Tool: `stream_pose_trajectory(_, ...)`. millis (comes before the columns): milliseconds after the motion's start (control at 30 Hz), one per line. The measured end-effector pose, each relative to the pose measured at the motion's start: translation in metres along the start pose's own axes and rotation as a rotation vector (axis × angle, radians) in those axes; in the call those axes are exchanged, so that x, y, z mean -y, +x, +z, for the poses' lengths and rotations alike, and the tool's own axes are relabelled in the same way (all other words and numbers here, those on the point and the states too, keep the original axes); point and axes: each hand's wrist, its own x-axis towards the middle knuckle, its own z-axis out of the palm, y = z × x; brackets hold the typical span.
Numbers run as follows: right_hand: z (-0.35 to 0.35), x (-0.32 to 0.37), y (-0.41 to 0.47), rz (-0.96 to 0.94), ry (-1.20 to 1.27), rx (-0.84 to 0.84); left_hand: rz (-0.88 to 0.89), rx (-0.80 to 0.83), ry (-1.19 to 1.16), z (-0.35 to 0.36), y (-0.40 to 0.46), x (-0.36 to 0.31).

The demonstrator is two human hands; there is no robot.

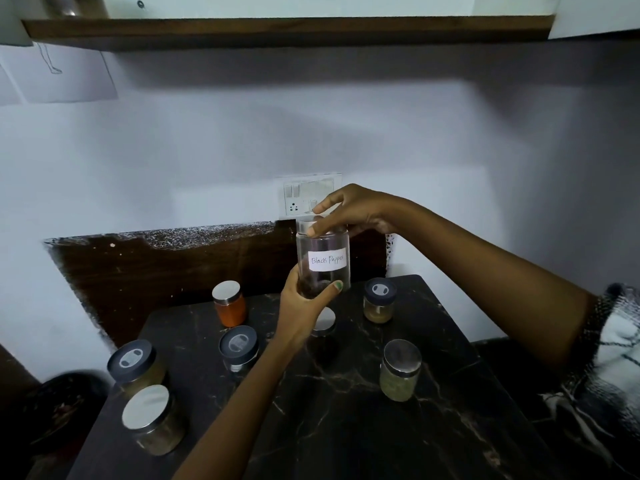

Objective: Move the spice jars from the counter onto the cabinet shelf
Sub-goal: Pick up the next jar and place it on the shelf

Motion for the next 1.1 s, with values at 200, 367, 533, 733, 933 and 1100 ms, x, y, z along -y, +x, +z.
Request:
stream_pose_trajectory(200,0.006,-0.007,0.003,-0.012,0.072,-0.117,-0.003,-0.060,0.098,0.007,-0.001,-0.001)
stream_pose_trajectory(367,0.008,-0.008,0.002,-0.005,0.098,-0.134,0.028,-0.103,0.092,0.009,-0.004,-0.004)
stream_pose_trajectory(533,0.006,-0.003,-0.002,-0.041,0.112,-0.126,0.063,-0.155,0.087,0.011,-0.006,-0.013)
stream_pose_trajectory(733,0.002,0.001,0.003,-0.173,0.179,-0.171,0.123,-0.226,0.067,0.005,0.004,-0.029)
stream_pose_trajectory(933,0.006,0.014,0.012,-0.309,0.570,-0.197,0.232,-0.336,0.048,-0.020,0.040,-0.069)
stream_pose_trajectory(1100,0.023,0.028,0.019,-0.416,0.537,-0.141,0.377,-0.374,0.023,-0.039,0.069,-0.104)
